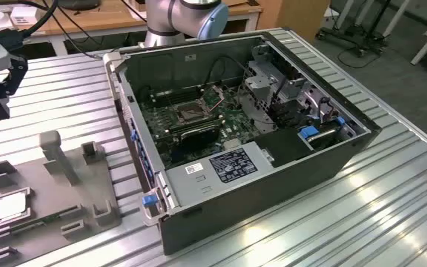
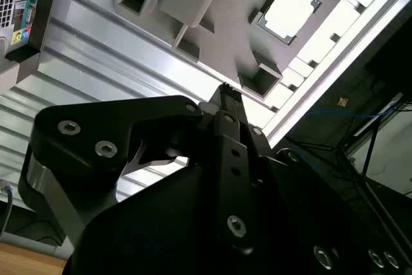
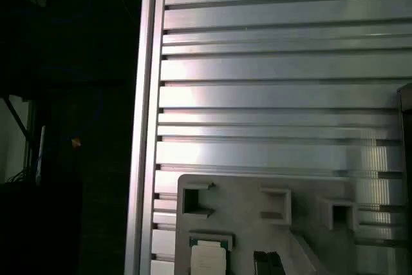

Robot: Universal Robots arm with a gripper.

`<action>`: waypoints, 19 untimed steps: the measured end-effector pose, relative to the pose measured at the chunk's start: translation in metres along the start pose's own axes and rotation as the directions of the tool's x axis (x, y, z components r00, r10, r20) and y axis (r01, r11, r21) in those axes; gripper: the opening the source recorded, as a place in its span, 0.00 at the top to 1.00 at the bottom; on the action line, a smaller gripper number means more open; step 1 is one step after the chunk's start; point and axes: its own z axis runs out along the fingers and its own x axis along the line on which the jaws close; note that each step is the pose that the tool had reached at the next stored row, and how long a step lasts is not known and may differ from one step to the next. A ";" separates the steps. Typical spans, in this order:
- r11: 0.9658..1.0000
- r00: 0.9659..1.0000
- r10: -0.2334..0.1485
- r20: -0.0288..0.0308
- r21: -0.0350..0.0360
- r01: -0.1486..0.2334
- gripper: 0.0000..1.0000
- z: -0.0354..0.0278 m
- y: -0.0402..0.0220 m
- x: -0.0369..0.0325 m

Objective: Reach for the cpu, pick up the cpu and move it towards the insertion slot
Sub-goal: 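Reach for the cpu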

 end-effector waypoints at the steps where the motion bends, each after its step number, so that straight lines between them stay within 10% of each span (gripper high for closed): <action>1: 1.000 1.000 0.000 0.000 0.000 0.000 0.89 0.0000 0.0000 0.0000; 19: 1.000 1.000 0.000 0.000 0.000 0.000 0.89 0.0001 -0.0010 0.0086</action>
